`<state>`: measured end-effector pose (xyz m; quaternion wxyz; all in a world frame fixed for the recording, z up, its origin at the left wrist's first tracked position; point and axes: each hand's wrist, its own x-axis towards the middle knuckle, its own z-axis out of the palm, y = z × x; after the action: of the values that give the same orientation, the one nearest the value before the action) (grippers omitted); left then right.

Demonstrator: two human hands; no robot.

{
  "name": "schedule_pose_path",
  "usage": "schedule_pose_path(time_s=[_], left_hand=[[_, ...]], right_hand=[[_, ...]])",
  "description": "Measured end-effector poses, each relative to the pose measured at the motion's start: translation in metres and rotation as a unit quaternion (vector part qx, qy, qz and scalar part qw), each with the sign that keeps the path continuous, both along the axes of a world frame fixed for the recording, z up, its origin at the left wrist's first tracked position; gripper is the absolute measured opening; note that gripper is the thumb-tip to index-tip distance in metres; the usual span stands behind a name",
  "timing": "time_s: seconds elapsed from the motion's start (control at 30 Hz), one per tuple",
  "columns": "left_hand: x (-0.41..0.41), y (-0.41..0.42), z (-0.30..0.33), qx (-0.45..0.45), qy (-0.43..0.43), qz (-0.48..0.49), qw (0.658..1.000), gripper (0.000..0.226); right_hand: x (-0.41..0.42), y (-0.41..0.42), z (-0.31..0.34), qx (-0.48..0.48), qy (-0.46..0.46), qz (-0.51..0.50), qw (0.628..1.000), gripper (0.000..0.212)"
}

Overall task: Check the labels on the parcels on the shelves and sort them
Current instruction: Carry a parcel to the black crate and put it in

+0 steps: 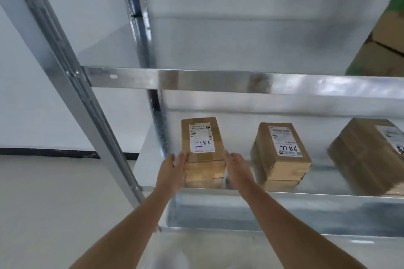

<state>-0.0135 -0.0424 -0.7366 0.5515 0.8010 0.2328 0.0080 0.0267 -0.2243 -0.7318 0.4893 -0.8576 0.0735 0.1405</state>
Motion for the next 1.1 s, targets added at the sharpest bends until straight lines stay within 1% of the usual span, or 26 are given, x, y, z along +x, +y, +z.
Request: schedule_pose_path(time_s=[0.07, 0.1, 0.17, 0.2, 0.23, 0.27, 0.33, 0.37, 0.43, 0.5, 0.57, 0.67, 0.77, 0.87, 0.93, 1.0, 1.1], left_hand=[[0.014, 0.001, -0.031, -0.035, -0.028, -0.006, 0.999, 0.038], [0.018, 0.0, -0.043, -0.059, -0.041, -0.006, 0.997, 0.037], [0.022, -0.002, -0.057, -0.098, -0.064, 0.0, 0.993, 0.032], [0.023, -0.003, -0.059, -0.12, -0.077, 0.003, 0.99, 0.03], [0.021, -0.004, -0.062, -0.137, -0.084, -0.003, 0.987, 0.03], [0.019, -0.005, -0.062, -0.152, -0.086, -0.007, 0.985, 0.031], [0.014, -0.005, -0.058, -0.162, -0.086, -0.02, 0.983, 0.037], [0.012, -0.004, -0.056, -0.166, -0.092, -0.037, 0.981, 0.043], [0.011, 0.004, -0.059, -0.178, -0.1, -0.083, 0.976, 0.058], [0.012, 0.01, -0.065, -0.184, -0.119, -0.121, 0.968, 0.05], [0.017, 0.012, -0.072, -0.193, -0.145, -0.131, 0.962, 0.043], [0.02, 0.012, -0.075, -0.209, -0.151, -0.151, 0.954, 0.044], [0.022, 0.016, -0.078, -0.232, -0.158, -0.138, 0.95, 0.048], [0.026, 0.02, -0.08, -0.257, -0.139, -0.132, 0.947, 0.05], [0.028, 0.019, -0.081, -0.276, -0.129, -0.101, 0.947, 0.049], [0.028, 0.021, -0.084, -0.259, -0.137, -0.094, 0.952, 0.046], [0.023, 0.024, -0.083, -0.222, -0.157, -0.133, 0.953, 0.044]], right_hand=[[0.013, 0.006, -0.03, 0.054, -0.002, -0.022, 0.998, 0.055], [0.016, 0.009, -0.042, 0.074, -0.001, -0.016, 0.997, 0.059], [0.025, 0.012, -0.068, 0.125, 0.005, -0.01, 0.992, 0.075], [0.034, 0.012, -0.08, 0.158, 0.011, -0.009, 0.987, 0.079], [0.033, 0.013, -0.086, 0.191, 0.014, -0.01, 0.982, 0.073], [0.027, 0.01, -0.085, 0.214, 0.022, -0.013, 0.977, 0.063], [0.017, 0.005, -0.07, 0.226, 0.018, 0.0, 0.974, 0.049], [0.016, 0.002, -0.067, 0.231, 0.019, 0.018, 0.973, 0.047], [0.018, -0.001, -0.07, 0.242, 0.016, 0.06, 0.968, 0.055], [0.022, -0.004, -0.077, 0.245, 0.002, 0.086, 0.966, 0.061], [0.031, -0.005, -0.086, 0.268, -0.015, 0.112, 0.957, 0.057], [0.032, -0.007, -0.087, 0.318, -0.011, 0.121, 0.94, 0.058], [0.03, -0.009, -0.085, 0.33, -0.026, 0.123, 0.936, 0.052], [0.031, -0.011, -0.086, 0.33, -0.022, 0.141, 0.933, 0.048], [0.028, -0.013, -0.085, 0.335, -0.012, 0.149, 0.93, 0.046], [0.028, -0.015, -0.084, 0.345, -0.009, 0.152, 0.926, 0.046], [0.029, -0.013, -0.083, 0.358, 0.009, 0.139, 0.923, 0.041]])
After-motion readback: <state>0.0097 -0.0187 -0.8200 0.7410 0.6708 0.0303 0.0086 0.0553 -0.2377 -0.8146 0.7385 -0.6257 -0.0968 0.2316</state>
